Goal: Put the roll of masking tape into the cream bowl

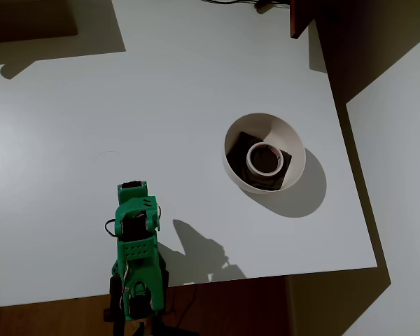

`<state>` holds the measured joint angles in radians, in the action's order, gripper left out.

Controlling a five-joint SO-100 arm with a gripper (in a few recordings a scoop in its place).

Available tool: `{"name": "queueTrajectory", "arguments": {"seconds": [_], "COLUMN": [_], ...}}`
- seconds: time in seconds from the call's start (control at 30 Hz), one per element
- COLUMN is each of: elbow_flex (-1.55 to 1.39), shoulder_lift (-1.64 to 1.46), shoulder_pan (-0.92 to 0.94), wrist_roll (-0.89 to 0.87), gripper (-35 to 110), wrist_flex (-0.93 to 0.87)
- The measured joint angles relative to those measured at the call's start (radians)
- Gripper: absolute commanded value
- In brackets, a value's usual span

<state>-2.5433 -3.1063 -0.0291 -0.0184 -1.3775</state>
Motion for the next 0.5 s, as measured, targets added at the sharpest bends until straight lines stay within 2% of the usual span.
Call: {"name": "queueTrajectory", "arguments": {"seconds": [0.27,0.5], "elbow_flex": [-0.236,-0.298], "shoulder_lift": [-0.245,-0.279], "shoulder_pan": [-0.017,-0.002], "wrist_roll": [0.008,0.005], "gripper": [-8,-8], "wrist_flex": [-0.014,0.002]}}
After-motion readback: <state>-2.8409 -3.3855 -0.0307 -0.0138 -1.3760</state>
